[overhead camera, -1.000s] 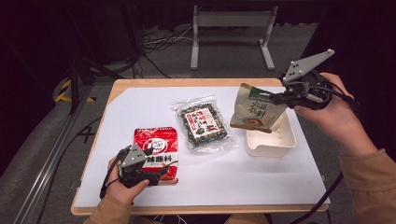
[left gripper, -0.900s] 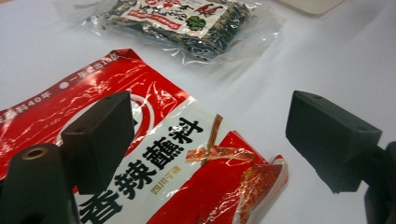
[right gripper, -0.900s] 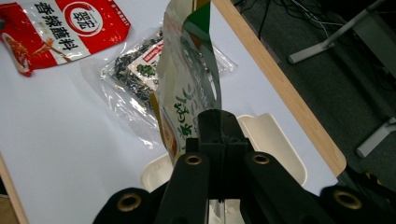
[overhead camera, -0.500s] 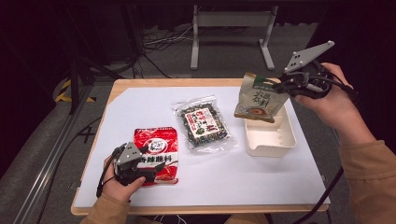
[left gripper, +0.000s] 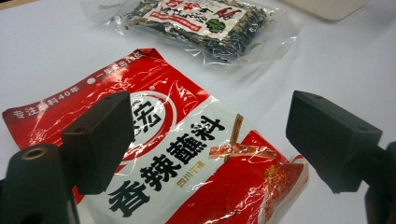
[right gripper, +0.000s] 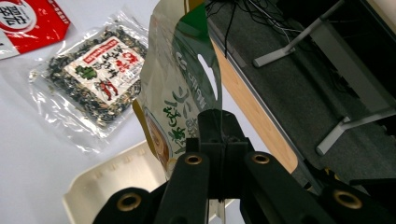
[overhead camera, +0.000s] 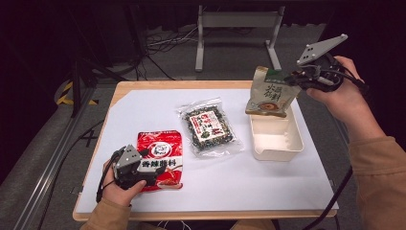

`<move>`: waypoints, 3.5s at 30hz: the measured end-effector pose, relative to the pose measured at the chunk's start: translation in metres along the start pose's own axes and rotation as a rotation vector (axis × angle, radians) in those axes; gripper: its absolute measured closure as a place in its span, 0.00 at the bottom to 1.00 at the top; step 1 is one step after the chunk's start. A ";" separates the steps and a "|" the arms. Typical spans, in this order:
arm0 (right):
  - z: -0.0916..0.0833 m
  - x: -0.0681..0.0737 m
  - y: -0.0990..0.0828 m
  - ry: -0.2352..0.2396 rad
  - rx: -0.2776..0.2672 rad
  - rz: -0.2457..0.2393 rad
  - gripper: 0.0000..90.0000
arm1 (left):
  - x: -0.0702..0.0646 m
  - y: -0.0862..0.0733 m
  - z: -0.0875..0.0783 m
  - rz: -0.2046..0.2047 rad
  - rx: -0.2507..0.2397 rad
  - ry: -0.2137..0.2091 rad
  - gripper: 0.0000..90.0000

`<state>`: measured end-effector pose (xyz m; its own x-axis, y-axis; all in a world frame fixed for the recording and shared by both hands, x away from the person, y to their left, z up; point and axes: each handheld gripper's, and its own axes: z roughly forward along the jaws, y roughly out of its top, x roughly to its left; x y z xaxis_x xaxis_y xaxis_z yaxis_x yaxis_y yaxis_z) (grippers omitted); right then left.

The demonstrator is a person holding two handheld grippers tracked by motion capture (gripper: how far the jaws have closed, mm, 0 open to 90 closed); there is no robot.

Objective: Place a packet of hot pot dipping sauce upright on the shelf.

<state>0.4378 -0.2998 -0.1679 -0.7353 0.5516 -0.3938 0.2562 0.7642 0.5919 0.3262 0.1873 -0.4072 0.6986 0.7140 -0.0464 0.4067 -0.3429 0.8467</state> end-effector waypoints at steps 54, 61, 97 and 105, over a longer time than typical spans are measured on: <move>0.090 -0.060 -0.041 -0.051 -0.001 0.001 0.99 | 0.004 -0.011 -0.008 -0.031 0.018 0.031 0.18; 0.095 -0.059 -0.043 -0.046 -0.003 0.004 0.99 | 0.004 -0.011 -0.008 -0.029 0.019 0.029 0.18; 0.121 -0.048 -0.060 0.020 0.090 0.023 0.98 | 0.003 -0.010 -0.005 -0.027 0.018 0.023 0.18; 0.126 -0.048 -0.068 0.012 0.151 0.046 0.92 | 0.003 -0.009 -0.004 -0.020 0.021 0.020 0.18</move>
<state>0.5353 -0.3357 -0.2779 -0.7275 0.5842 -0.3599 0.3808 0.7801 0.4965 0.3226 0.1950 -0.4126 0.6783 0.7329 -0.0522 0.4326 -0.3409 0.8346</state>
